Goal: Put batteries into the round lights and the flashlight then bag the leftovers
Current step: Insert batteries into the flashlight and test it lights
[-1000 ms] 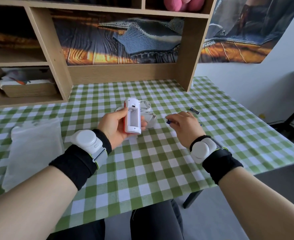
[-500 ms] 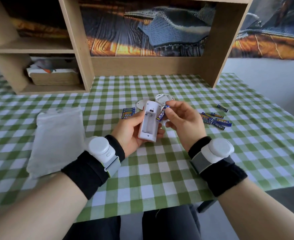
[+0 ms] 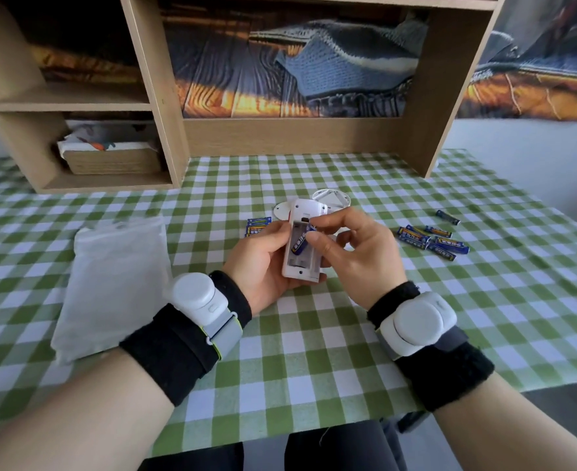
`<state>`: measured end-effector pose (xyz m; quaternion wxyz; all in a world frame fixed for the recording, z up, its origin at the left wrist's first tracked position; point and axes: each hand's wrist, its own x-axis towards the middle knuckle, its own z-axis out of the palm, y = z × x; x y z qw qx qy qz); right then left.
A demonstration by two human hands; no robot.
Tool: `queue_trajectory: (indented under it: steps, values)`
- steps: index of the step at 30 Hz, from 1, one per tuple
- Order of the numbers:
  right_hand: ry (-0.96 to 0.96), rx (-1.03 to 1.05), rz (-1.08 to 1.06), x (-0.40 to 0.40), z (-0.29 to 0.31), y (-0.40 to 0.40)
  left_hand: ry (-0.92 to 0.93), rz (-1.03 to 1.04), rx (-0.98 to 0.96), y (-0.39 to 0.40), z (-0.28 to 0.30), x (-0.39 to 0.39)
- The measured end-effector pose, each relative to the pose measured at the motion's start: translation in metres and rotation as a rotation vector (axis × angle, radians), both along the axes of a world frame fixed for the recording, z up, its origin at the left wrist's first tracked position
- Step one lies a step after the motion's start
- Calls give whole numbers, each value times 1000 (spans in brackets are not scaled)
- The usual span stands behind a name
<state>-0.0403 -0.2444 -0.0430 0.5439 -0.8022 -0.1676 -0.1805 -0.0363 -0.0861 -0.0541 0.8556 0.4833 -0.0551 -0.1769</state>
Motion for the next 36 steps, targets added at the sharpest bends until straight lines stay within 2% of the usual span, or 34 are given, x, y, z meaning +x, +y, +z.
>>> queue_trajectory:
  steps: [4, 10, 22, 36]
  values:
    - [-44, -99, -20, 2, -3, 1, 8, 4, -24, -1, -3, 1]
    - [-65, -126, 11, 4, -5, 4, 9, 4, -41, -2, 0, -1]
    - [-19, -23, -11, 6, -11, 4, 2, 182, 105, -9, 3, -5]
    - [75, 1, 0, 9, -10, 1, -102, 166, 200, -9, 0, -6]
